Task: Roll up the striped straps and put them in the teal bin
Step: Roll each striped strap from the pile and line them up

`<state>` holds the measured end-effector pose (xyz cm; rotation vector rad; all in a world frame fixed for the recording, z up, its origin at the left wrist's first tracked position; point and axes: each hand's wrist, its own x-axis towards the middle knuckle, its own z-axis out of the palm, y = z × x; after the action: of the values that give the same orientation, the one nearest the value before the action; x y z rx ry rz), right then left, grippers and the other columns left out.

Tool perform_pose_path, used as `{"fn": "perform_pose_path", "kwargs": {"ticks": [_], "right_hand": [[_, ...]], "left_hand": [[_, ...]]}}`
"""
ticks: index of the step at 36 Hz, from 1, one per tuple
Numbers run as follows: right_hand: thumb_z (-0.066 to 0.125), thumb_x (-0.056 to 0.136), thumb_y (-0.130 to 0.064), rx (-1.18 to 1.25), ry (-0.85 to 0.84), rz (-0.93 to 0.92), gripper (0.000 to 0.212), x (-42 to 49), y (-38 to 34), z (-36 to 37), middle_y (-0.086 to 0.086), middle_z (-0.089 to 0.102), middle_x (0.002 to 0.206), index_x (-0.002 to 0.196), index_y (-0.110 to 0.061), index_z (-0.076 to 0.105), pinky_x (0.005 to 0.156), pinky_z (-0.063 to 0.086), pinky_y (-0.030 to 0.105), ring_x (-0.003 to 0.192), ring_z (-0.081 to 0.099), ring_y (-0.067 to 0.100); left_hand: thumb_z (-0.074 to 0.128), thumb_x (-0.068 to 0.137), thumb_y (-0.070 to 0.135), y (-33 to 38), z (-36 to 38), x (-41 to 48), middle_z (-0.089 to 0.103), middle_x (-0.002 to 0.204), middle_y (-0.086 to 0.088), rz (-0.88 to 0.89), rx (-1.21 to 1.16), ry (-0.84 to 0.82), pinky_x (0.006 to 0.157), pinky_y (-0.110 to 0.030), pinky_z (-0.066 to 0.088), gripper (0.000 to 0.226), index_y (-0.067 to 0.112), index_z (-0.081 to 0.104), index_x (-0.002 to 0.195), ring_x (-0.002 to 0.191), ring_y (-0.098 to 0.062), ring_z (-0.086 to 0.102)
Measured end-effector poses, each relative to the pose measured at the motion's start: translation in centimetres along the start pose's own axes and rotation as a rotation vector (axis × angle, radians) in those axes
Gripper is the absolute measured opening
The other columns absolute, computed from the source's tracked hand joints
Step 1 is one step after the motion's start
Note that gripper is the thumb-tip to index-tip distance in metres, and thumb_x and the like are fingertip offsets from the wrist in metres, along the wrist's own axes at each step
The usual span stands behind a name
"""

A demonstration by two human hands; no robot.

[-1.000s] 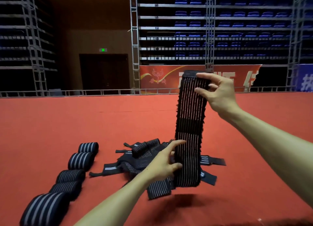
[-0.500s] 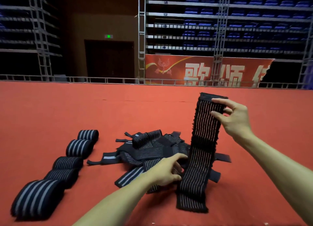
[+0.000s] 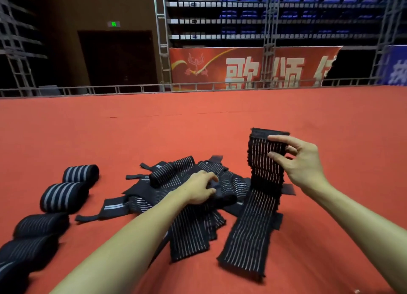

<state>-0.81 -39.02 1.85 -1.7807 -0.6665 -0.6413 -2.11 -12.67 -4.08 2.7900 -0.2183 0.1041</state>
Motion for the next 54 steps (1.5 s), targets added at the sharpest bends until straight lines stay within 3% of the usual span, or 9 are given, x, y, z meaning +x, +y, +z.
{"fn": "perform_pose_path", "kwargs": {"ticks": [7, 18, 24, 27, 32, 38, 41, 46, 54], "right_hand": [[0.075, 0.079, 0.009, 0.014, -0.019, 0.023, 0.041, -1.2, 1.6, -0.3, -0.016, 0.068, 0.097, 0.104, -0.023, 0.071, 0.076, 0.055, 0.017, 0.083, 0.066, 0.012], [0.076, 0.080, 0.006, 0.079, 0.030, 0.017, 0.050, -1.8, 2.2, 1.8, -0.019, 0.070, 0.097, 0.098, -0.040, 0.068, 0.078, 0.055, 0.018, 0.083, 0.066, 0.007], [0.076, 0.080, 0.007, 0.081, 0.021, 0.041, 0.050, -2.7, 2.7, 3.0, -0.021, 0.069, 0.098, 0.098, -0.039, 0.068, 0.083, 0.056, 0.025, 0.084, 0.066, 0.008], [0.076, 0.080, 0.005, 0.073, 0.014, 0.040, 0.051, -2.9, 2.5, 3.4, -0.024, 0.068, 0.099, 0.098, -0.041, 0.067, 0.082, 0.056, 0.027, 0.084, 0.067, 0.007], [0.076, 0.080, 0.005, 0.072, -0.016, 0.040, 0.053, -2.9, 1.8, 3.7, -0.033, 0.068, 0.092, 0.097, -0.044, 0.067, 0.078, 0.055, 0.021, 0.083, 0.067, 0.008], [0.075, 0.081, 0.006, 0.104, -0.031, 0.025, 0.048, -3.0, 0.5, 3.9, -0.024, 0.069, 0.096, 0.098, -0.039, 0.068, 0.074, 0.054, 0.016, 0.084, 0.068, 0.008], [0.074, 0.081, 0.006, 0.116, -0.051, 0.015, 0.049, -3.0, -0.4, 4.3, -0.021, 0.070, 0.097, 0.098, -0.040, 0.068, 0.071, 0.051, 0.012, 0.081, 0.066, 0.004], [0.076, 0.081, 0.004, 0.089, -0.091, -0.009, 0.048, -2.8, -1.3, 5.0, -0.022, 0.070, 0.101, 0.099, -0.040, 0.069, 0.074, 0.052, 0.014, 0.087, 0.067, 0.010], [0.075, 0.081, 0.004, 0.070, -0.129, -0.053, 0.046, -3.1, -1.7, 6.0, -0.021, 0.070, 0.103, 0.103, -0.036, 0.069, 0.079, 0.049, 0.012, 0.092, 0.066, 0.008]], "left_hand": [[0.065, 0.093, 0.030, -1.3, 0.1, 0.9, 0.051, 0.132, -0.010, 0.003, 0.099, -0.108, 0.110, -0.039, 0.035, 0.042, 0.023, 0.053, 0.133, 0.125, -0.031, 0.048], [0.070, 0.088, 0.039, -2.0, -0.4, 0.4, 0.041, 0.136, -0.003, -0.008, 0.125, -0.105, 0.109, -0.050, 0.033, 0.055, 0.039, 0.046, 0.137, 0.129, -0.029, 0.034], [0.069, 0.090, 0.036, -2.5, -1.2, 0.3, 0.045, 0.120, 0.004, 0.031, -0.013, -0.029, 0.108, -0.052, 0.038, 0.037, 0.036, 0.057, 0.125, 0.117, -0.018, 0.050], [0.070, 0.091, 0.025, -2.7, -1.9, 0.0, 0.048, 0.116, 0.003, 0.048, -0.015, 0.003, 0.108, -0.044, 0.040, 0.036, 0.032, 0.059, 0.125, 0.114, -0.017, 0.052], [0.067, 0.088, 0.004, -2.7, -3.7, -1.0, 0.054, 0.139, 0.000, 0.075, -0.030, -0.046, 0.111, -0.024, 0.033, 0.053, 0.024, 0.055, 0.136, 0.131, -0.015, 0.047], [0.063, 0.086, -0.001, -2.5, -5.5, -2.8, 0.050, 0.146, 0.002, 0.076, 0.019, -0.063, 0.100, -0.008, 0.025, 0.065, 0.022, 0.046, 0.145, 0.134, -0.012, 0.044], [0.064, 0.086, 0.003, -2.6, -5.8, -3.6, 0.053, 0.142, 0.003, 0.064, 0.046, -0.026, 0.102, -0.012, 0.031, 0.062, 0.022, 0.049, 0.143, 0.132, -0.013, 0.048], [0.075, 0.086, 0.027, -3.1, -5.7, -4.0, 0.065, 0.125, 0.009, 0.041, 0.082, 0.127, 0.105, -0.046, 0.040, 0.040, 0.029, 0.062, 0.123, 0.121, -0.016, 0.055], [0.074, 0.086, 0.034, -2.8, -5.0, -4.1, 0.064, 0.107, 0.011, 0.086, 0.015, 0.224, 0.099, -0.050, 0.044, 0.024, 0.025, 0.064, 0.106, 0.108, -0.018, 0.059]]}}
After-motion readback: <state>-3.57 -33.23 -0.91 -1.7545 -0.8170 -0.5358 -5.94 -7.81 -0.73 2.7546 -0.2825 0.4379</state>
